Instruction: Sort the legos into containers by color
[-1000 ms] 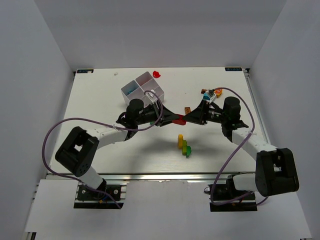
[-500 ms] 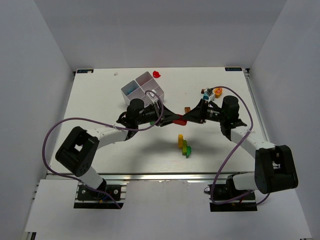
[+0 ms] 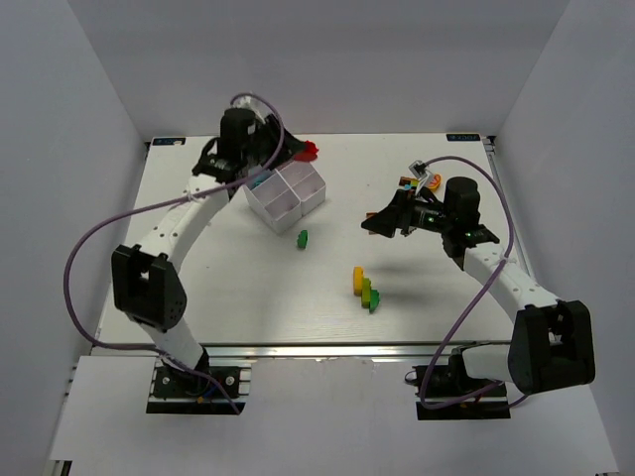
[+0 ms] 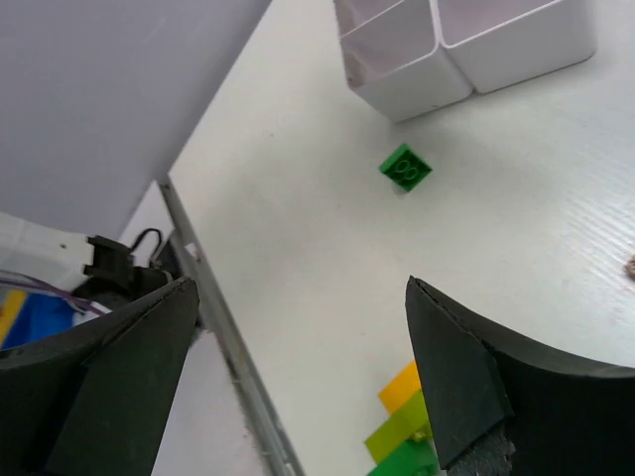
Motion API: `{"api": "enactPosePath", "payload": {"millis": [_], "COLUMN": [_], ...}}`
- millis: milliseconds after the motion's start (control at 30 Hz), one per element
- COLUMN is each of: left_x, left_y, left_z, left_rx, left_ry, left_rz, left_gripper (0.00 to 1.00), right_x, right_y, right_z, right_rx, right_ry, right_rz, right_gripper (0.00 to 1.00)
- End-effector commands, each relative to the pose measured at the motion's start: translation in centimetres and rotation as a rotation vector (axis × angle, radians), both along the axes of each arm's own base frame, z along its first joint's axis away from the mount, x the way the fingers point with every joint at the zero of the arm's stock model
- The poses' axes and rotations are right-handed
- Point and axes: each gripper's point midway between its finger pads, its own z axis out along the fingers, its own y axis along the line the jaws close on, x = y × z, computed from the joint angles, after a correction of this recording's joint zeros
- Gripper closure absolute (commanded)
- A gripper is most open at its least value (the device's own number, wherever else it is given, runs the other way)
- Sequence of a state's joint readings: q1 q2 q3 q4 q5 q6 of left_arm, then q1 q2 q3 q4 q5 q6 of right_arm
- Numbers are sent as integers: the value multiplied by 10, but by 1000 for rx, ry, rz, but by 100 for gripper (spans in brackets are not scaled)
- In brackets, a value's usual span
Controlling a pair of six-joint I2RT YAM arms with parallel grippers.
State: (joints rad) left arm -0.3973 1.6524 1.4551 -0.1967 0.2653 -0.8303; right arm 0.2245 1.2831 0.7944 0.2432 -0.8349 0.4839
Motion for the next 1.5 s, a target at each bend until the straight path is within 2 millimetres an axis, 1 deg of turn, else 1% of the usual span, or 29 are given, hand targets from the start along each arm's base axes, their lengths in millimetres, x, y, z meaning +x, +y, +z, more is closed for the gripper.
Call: {"api": "enactPosePath", "payload": {"millis": [0, 33, 67, 100, 133, 200, 233, 333, 433, 467, 600, 667, 900, 1000, 1033, 1067, 1133, 1267, 1300, 1367, 1400, 1467], "left_x": [23, 39, 49, 59, 71, 82, 96, 107, 110, 109, 113, 117, 123, 128, 128, 128, 130, 131, 131, 131, 131, 130], "left_y": [60, 66, 72, 78, 78, 80, 75, 76, 80, 83, 88, 90, 86, 85, 84, 84, 87, 93, 94, 92, 92, 90], "left_z": [-25, -50, -51, -31, -55, -57, -53, -50, -57, -65, -71, -71, -69, -59, -60, -53, -49, -56, -54, -58, -59, -62], "left_rx": [288, 347, 369, 386, 421, 423, 407, 392, 393, 404, 425, 424, 394, 366, 360, 351, 349, 376, 377, 381, 383, 383], "left_ry": [155, 217, 233, 221, 270, 295, 276, 270, 274, 287, 280, 268, 240, 202, 201, 185, 168, 175, 170, 166, 167, 175], "left_rz": [209, 248, 278, 332, 347, 370, 378, 416, 441, 445, 473, 486, 491, 499, 498, 505, 527, 557, 561, 565, 562, 551], "left_gripper": [100, 100, 100, 100, 100, 100, 100, 100, 100, 100, 100, 100, 100, 100, 100, 100, 100, 100, 100, 100, 98, 85], "right_x": [9, 9, 10, 9, 10, 10, 9, 9, 9, 8, 7, 7, 2, 1, 1, 1, 1, 3, 4, 4, 3, 3], "right_y": [-8, -8, -8, -8, -8, -8, -8, -8, -9, -8, -8, -8, -8, -9, -9, -8, -8, -7, -8, -8, -7, -8], "right_z": [5, 6, 7, 7, 7, 8, 8, 11, 10, 8, 7, 6, 3, 1, 1, 0, -1, 1, 1, 2, 2, 2], "right_rx": [-76, -76, -77, -79, -82, -80, -81, -79, -81, -82, -79, -78, -75, -75, -75, -75, -75, -72, -72, -72, -72, -71], "right_ry": [-97, -103, -107, -110, -119, -124, -128, -135, -139, -138, -136, -135, -125, -117, -117, -113, -113, -113, -113, -115, -115, -115], "right_rz": [-26, -26, -27, -26, -26, -22, -19, -20, -22, -21, -17, -17, -12, -12, -12, -11, -9, -7, -8, -8, -7, -7], "right_gripper": [10, 11, 10, 10, 11, 11, 11, 11, 11, 11, 11, 11, 11, 11, 11, 11, 11, 11, 11, 11, 11, 11]}}
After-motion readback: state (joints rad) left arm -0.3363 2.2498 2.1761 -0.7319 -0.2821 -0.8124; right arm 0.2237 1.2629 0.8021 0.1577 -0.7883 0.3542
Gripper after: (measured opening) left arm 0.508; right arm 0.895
